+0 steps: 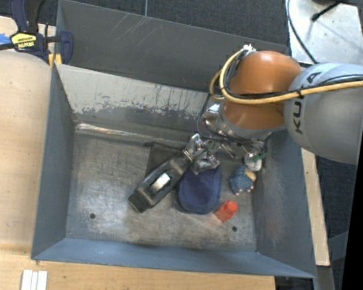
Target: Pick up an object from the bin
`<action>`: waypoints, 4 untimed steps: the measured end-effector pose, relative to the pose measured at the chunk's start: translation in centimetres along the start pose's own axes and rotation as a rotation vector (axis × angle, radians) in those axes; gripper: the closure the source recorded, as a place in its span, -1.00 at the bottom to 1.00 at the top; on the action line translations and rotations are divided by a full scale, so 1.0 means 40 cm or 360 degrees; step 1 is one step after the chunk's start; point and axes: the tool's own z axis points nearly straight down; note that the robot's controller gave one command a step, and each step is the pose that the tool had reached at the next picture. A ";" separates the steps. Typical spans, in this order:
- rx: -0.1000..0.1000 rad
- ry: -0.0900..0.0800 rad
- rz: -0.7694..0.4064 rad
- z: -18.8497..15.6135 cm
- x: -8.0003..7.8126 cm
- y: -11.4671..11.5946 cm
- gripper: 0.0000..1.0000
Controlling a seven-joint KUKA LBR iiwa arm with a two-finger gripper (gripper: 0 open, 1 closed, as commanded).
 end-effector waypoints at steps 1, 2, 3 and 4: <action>-0.0004 0.0004 0.0001 0.003 0.002 0.002 -1.00; -0.0017 -0.0005 0.0517 0.035 0.104 -0.035 -1.00; -0.0010 0.0003 0.0515 0.027 0.107 -0.042 1.00; -0.0010 0.0017 0.0563 -0.355 0.109 -0.080 1.00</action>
Offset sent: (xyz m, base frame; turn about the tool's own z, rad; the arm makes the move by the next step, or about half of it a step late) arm 0.0000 0.0000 0.0000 0.0000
